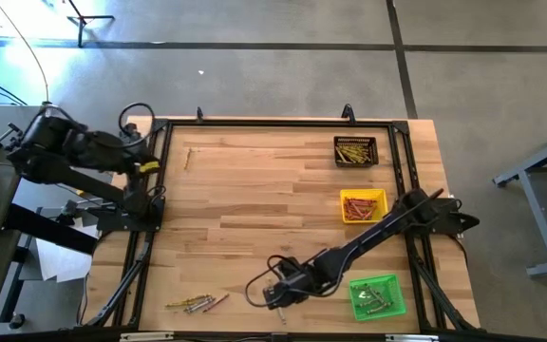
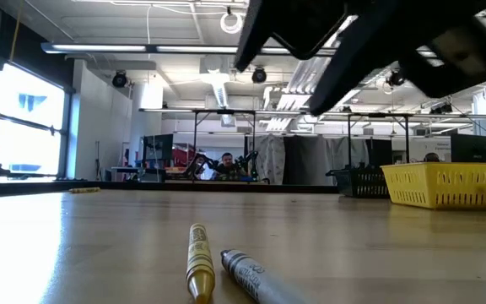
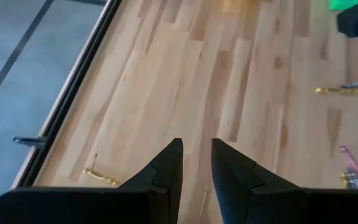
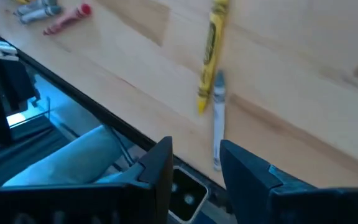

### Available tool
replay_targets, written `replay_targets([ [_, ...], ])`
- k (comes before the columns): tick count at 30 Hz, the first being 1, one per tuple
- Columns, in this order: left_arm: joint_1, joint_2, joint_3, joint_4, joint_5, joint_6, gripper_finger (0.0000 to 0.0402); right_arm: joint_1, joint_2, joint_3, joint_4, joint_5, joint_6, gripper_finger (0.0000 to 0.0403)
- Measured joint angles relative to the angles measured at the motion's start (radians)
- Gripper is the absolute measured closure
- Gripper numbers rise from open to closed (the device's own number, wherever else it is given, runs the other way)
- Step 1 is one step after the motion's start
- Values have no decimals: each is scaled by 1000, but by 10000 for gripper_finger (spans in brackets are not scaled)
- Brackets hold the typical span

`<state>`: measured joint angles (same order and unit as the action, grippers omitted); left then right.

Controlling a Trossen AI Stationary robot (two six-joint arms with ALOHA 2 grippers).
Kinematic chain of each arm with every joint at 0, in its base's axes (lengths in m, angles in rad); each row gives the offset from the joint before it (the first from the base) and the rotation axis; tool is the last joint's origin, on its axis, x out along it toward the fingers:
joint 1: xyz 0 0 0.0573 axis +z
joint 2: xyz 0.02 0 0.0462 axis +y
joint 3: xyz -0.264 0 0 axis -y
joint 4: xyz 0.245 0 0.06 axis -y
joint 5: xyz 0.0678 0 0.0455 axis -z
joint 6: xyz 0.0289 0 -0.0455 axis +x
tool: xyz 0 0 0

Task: Sort crayons
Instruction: Put the yellow crayon into the black bin

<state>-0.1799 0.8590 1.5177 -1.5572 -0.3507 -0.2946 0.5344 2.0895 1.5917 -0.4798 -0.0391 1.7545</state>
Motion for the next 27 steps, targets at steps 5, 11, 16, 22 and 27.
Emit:
replay_targets([
  [5, 0, -49, 0, 12, 11, 10, 332, 18, 0, 0, 11, -8, 51, 286],
  [11, 0, -83, 0, 14, 10, -39, 332, 5, 0, 0, 40, -40, 32, 286],
  [16, 0, -95, 0, 31, -1, -49, 332, -24, 2, 0, 21, -20, -21, 286],
  [22, 0, -98, 0, 57, -2, -69, 332, -65, 54, 0, 38, -26, -61, 286],
  [27, 0, -98, 0, 57, -2, -79, 332, -75, 104, -1, 99, -32, -61, 286],
])
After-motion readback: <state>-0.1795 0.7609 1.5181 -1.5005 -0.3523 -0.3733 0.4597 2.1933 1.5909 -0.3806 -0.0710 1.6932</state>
